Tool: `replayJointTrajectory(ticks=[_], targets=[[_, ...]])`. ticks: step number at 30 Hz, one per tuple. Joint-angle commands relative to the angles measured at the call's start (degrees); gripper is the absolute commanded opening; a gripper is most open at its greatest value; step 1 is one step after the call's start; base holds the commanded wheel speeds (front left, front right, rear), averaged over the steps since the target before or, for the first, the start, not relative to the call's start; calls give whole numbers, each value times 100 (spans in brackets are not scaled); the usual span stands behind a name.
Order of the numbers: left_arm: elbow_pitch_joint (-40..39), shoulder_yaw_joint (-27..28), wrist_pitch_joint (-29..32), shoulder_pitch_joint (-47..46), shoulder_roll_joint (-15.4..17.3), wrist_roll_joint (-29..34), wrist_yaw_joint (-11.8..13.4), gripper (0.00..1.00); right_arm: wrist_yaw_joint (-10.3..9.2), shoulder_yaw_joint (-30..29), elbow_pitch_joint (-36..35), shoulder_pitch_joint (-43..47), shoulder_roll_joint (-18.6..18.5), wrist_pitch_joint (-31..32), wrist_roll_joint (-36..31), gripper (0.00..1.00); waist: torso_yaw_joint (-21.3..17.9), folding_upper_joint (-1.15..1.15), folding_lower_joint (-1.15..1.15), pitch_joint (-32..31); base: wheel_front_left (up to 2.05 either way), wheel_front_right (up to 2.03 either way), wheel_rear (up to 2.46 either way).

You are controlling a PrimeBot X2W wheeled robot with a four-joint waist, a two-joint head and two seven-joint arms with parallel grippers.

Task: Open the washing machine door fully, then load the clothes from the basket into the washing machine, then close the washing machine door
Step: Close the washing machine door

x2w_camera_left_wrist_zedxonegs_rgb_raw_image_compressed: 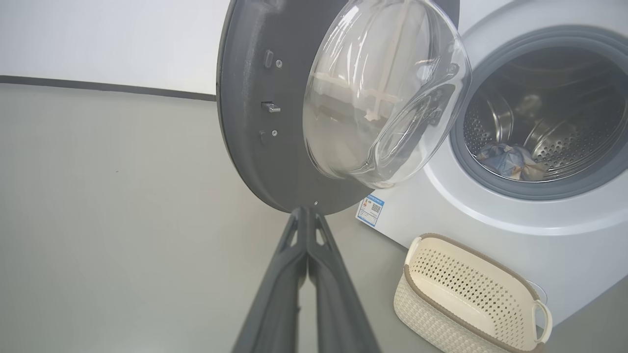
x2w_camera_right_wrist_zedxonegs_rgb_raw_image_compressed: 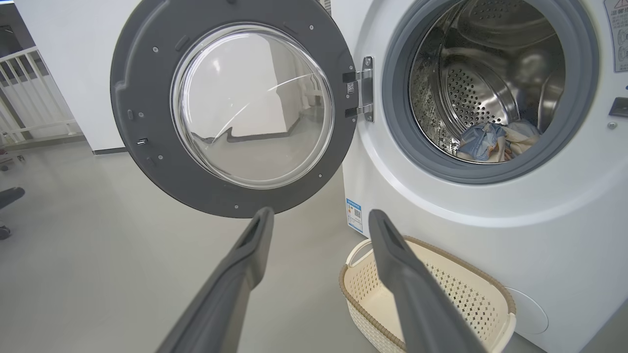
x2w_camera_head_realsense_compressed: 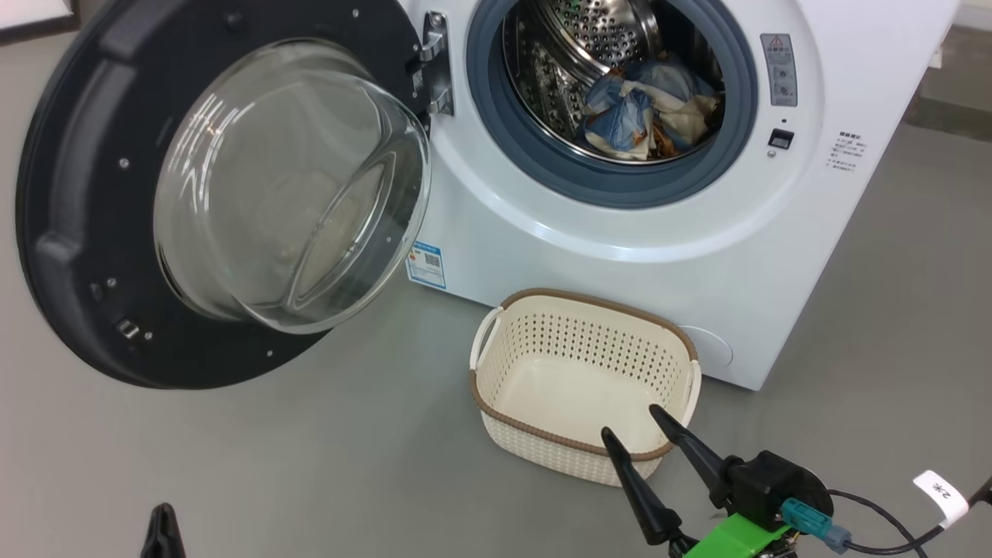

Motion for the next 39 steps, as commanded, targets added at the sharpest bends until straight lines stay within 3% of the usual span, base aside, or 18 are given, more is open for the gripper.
replayJointTrajectory(ticks=[1,7,14,20,25,33,39], targets=[[-197,216,-39,-207,68,-62,-28,0,9,88,-156,-35,-34,-69,-7,100,-2,0,0,60,0,0,0],[-612,629,7,-507,400,-230,-34,0,9,-70,-298,33,-215,-69,-92,100,-22,0,0,319,0,0,0],[-1077,1634,165,-1227,1025,-920,-119,0,9,-141,-481,50,-511,-69,-196,100,-269,0,0,765,0,0,0],[-841,2433,385,-1985,1722,-1488,-203,0,9,-63,-539,-56,-735,-69,-180,100,-517,0,0,1032,0,0,0],[-47,2982,711,-2837,2010,-2339,-189,0,9,-52,-571,-119,-894,-59,-166,100,-661,0,0,1214,0,0,0],[2217,3572,1030,-3898,2619,-3154,-277,0,9,107,-626,-281,-967,-43,-138,100,-963,0,0,1517,0,0,0],[3410,3867,1238,-4549,2850,-3650,-290,0,9,193,-599,-308,-977,-49,-132,100,-1085,0,0,1605,0,0,0]])
